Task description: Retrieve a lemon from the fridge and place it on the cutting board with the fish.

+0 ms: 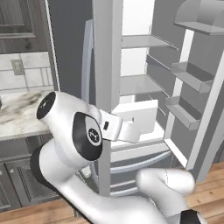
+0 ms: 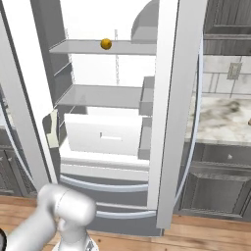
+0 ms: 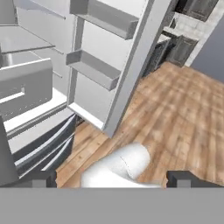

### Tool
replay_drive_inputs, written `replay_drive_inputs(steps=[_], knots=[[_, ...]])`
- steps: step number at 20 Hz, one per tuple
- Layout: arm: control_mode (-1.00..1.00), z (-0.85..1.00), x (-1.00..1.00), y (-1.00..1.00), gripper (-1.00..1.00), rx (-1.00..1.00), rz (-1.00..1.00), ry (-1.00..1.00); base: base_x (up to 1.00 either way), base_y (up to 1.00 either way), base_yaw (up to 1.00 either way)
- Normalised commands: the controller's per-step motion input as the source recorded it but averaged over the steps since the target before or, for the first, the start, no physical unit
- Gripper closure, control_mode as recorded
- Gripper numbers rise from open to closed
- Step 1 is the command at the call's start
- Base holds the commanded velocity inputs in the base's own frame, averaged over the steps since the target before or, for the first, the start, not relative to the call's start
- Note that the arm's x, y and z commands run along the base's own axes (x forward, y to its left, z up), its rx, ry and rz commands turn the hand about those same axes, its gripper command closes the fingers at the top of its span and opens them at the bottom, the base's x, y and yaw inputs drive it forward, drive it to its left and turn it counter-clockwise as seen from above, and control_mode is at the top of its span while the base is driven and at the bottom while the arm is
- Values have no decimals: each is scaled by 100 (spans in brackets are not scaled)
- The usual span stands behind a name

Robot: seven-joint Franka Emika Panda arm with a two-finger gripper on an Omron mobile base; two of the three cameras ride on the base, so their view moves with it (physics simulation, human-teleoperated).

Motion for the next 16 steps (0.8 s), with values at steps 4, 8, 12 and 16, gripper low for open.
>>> replay_drive_inputs(steps=[4, 8, 12, 16], knots=[[-100, 1, 12, -100, -100, 39, 3, 12, 0, 0, 0], [-100, 0, 43, -100, -100, 37, 3, 18, 0, 0, 0], [-100, -1, 48, -86, -100, 37, 3, 7, 0, 0, 0], [-100, -18, 62, -41, -100, 32, 6, 0, 0, 0, 0]])
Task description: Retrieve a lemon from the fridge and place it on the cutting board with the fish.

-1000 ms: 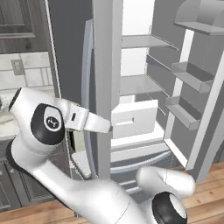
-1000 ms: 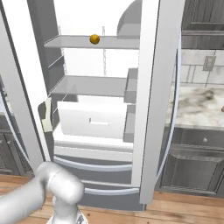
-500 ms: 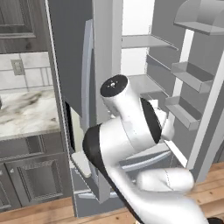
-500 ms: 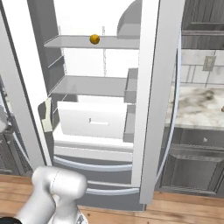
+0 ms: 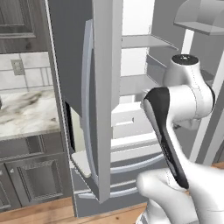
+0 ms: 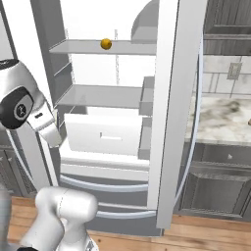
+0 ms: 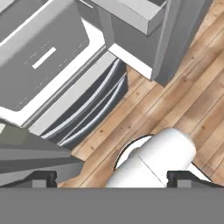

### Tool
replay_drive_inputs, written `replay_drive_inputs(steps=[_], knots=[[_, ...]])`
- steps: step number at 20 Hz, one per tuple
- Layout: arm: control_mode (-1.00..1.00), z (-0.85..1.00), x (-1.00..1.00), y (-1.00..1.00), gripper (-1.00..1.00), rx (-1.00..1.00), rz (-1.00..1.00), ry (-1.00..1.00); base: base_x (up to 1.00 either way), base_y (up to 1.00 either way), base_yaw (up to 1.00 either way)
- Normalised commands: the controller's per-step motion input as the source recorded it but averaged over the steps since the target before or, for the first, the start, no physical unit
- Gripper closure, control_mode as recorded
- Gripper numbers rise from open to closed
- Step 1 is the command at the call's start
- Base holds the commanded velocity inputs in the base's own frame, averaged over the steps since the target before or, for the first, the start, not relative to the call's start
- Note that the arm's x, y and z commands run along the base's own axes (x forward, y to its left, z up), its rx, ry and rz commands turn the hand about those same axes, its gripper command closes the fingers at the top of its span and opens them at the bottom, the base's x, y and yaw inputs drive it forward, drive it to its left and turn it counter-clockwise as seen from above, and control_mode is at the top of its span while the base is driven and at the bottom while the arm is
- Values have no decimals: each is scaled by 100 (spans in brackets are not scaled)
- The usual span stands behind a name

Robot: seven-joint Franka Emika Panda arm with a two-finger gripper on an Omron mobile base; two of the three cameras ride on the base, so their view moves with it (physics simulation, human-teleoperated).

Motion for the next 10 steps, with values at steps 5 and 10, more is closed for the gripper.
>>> replay_drive_inputs(steps=[5, 10], knots=[[-100, -36, 74, 0, -100, 34, 11, -4, 0, 0, 0], [-100, -33, 86, 0, -100, 43, 12, -2, 0, 0, 0]])
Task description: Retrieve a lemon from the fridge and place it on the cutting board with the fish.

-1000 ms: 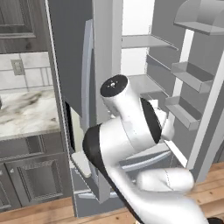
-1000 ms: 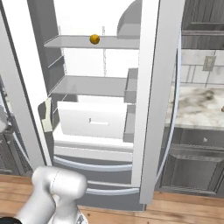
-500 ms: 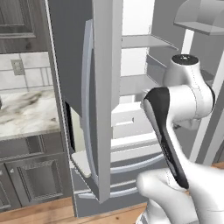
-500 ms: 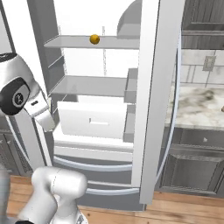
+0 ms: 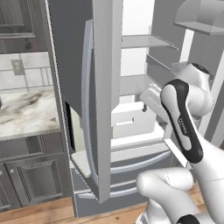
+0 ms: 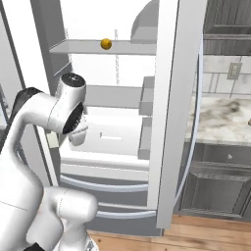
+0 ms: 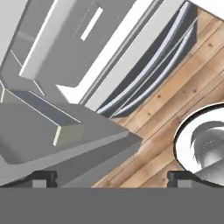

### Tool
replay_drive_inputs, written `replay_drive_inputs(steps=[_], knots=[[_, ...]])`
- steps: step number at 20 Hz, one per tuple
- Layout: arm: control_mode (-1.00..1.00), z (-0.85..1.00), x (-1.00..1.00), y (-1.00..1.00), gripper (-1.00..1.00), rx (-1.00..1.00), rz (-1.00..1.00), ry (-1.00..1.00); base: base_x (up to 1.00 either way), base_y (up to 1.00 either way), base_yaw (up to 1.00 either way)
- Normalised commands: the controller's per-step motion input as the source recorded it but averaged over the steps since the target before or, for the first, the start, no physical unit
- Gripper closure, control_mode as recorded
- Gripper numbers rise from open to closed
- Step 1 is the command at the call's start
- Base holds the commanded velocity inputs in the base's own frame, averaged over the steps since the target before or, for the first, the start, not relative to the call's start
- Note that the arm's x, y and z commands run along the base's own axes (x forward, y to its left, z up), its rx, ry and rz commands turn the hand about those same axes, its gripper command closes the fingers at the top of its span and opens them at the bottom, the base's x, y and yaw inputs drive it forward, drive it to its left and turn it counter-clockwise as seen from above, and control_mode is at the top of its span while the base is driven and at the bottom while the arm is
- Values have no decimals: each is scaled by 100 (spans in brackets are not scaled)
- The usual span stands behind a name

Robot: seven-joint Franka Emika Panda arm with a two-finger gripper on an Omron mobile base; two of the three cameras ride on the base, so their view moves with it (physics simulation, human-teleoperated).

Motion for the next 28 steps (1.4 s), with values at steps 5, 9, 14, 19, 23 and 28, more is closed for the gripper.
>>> replay_drive_inputs(steps=[5, 9, 14, 19, 23, 28], knots=[[-100, -17, 71, 0, -100, 48, 7, -6, 0, 0, 0], [-100, 0, 59, 18, -100, 37, 1, -1, 0, 0, 0], [-100, 0, 20, 46, -100, 33, 9, -2, 0, 0, 0], [-100, 21, -20, 12, -100, 27, 8, -13, 0, 0, 0], [-100, 26, -29, 9, -100, 11, 0, -12, 0, 0, 0], [-100, 4, 23, 49, -100, 0, 0, -2, 0, 0, 0]])
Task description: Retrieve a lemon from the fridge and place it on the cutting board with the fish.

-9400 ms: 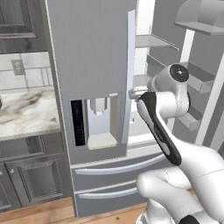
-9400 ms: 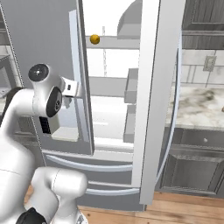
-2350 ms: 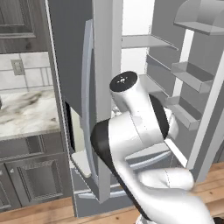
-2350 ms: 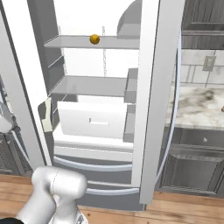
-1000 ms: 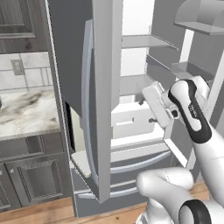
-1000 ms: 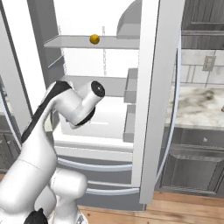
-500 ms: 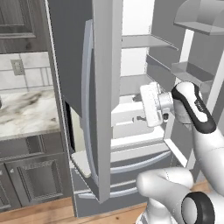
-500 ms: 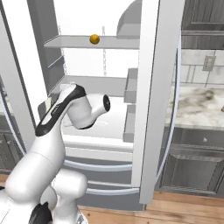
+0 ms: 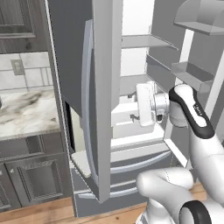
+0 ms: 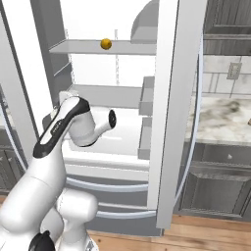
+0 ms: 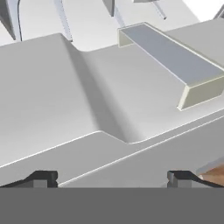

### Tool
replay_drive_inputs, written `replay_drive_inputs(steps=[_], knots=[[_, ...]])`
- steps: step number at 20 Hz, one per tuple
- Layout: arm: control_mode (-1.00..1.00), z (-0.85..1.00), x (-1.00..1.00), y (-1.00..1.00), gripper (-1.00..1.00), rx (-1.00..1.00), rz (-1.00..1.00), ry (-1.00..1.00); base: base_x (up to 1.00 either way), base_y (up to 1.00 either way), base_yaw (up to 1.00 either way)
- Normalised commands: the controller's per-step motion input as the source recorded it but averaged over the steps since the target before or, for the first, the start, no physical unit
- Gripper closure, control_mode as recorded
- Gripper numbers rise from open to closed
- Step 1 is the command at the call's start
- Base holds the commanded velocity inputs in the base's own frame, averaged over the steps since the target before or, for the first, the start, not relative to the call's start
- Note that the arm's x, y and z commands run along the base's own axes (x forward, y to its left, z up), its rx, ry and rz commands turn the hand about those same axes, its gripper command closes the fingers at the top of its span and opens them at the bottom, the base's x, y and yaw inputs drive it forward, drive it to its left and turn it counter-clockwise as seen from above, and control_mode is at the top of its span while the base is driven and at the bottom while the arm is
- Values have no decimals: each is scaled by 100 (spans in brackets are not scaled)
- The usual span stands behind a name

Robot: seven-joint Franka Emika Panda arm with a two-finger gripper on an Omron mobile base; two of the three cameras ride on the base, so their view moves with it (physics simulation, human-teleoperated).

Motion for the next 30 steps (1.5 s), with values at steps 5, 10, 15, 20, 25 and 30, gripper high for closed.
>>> replay_drive_inputs(steps=[5, 10, 15, 20, 25, 30], knots=[[-100, 12, 2, 33, -100, 0, 2, -10, 0, 0, 0], [-100, 12, 0, 27, -100, 0, 1, -9, 0, 0, 0], [-100, 8, -10, 41, -100, 0, 0, -7, 0, 0, 0], [-100, 2, -4, 47, -100, 0, 0, 0, 0, 0, 0], [-100, 0, 17, 26, -100, 0, 0, 0, 0, 0, 0], [-100, 0, -3, 69, -100, -1, 0, 6, 0, 0, 0]])
